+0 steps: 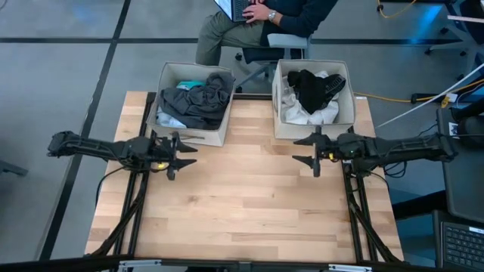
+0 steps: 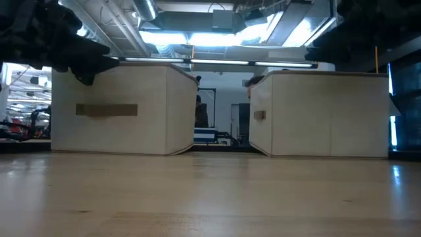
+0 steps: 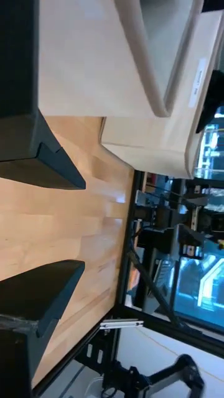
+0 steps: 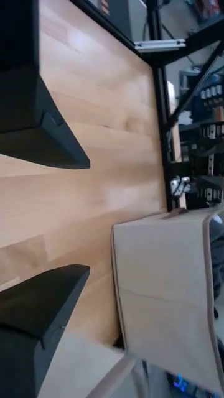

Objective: Sort clothes
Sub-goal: Return to Home Position

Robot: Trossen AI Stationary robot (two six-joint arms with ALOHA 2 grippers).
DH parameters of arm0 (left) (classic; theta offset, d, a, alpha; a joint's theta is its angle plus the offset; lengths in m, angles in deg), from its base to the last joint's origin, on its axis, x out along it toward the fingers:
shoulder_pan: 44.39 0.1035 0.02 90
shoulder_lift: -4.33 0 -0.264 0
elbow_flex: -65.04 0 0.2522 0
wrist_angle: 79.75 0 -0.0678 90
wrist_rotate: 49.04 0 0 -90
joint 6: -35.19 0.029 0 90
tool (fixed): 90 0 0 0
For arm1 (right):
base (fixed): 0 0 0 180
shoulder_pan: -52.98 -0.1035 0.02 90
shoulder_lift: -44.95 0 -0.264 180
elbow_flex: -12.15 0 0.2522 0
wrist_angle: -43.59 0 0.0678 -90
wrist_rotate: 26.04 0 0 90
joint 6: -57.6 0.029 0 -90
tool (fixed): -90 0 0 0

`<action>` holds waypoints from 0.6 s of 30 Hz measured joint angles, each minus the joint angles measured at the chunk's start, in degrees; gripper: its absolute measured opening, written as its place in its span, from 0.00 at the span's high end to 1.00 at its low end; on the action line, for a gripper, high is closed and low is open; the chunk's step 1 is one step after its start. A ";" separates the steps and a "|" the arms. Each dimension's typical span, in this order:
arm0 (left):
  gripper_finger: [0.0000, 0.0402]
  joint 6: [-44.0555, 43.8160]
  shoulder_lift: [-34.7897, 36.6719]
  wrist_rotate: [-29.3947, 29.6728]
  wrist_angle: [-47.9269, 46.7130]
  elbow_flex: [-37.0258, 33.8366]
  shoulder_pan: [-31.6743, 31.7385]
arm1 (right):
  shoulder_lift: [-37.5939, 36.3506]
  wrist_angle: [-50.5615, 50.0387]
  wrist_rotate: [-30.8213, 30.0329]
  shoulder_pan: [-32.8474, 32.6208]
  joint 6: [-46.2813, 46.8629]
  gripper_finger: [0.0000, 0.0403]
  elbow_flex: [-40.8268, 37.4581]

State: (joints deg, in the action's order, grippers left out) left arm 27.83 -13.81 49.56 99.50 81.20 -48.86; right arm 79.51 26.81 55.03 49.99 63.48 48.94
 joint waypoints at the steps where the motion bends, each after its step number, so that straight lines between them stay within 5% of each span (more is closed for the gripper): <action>1: 0.54 0.03 0.58 0.35 0.05 -0.33 0.02 | -1.32 0.33 -0.36 0.00 0.20 0.34 -1.02; 12: 0.54 0.79 5.21 1.73 -1.90 -1.86 0.07 | -12.87 3.46 -0.30 0.00 1.46 0.36 -12.04; 18: 0.56 1.38 5.54 1.73 -2.31 -1.86 0.07 | -18.66 3.40 -0.28 0.00 2.48 0.52 -16.64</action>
State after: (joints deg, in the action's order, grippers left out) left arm 29.21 -8.27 51.29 97.19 79.34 -48.80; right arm 60.84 30.21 54.75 49.99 65.96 32.31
